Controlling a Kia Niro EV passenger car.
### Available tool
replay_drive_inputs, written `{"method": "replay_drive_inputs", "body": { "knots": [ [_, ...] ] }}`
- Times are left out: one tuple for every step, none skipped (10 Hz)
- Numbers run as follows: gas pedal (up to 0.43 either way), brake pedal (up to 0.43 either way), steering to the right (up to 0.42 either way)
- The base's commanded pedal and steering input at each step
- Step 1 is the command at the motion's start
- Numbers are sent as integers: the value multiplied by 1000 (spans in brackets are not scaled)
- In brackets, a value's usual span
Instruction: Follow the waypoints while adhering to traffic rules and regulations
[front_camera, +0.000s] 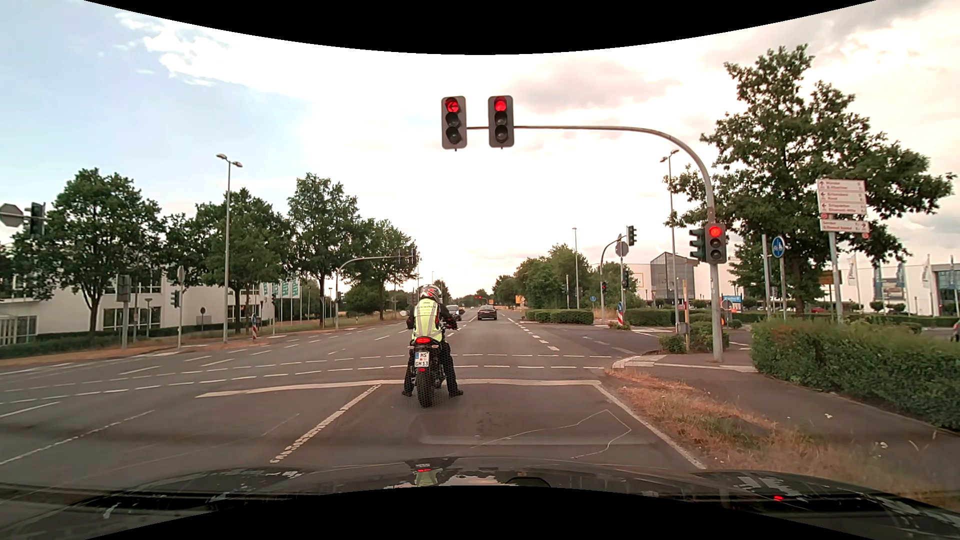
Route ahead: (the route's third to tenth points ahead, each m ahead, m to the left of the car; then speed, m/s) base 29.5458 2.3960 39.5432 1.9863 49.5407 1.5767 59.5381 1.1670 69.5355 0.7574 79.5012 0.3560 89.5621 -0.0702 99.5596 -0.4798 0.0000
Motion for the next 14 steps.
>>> {"method": "replay_drive_inputs", "body": {
  "knots": [
    [0, 0, -2],
    [0, 0, -2],
    [0, 0, -2],
    [0, 0, -1],
    [0, 0, -2],
    [0, 0, -2],
    [0, 0, -2],
    [0, 0, -2],
    [0, 0, -2],
    [0, 0, -2],
    [0, 0, -2],
    [0, 0, -2],
    [0, 0, -2],
    [0, 0, -1]
  ]
}}
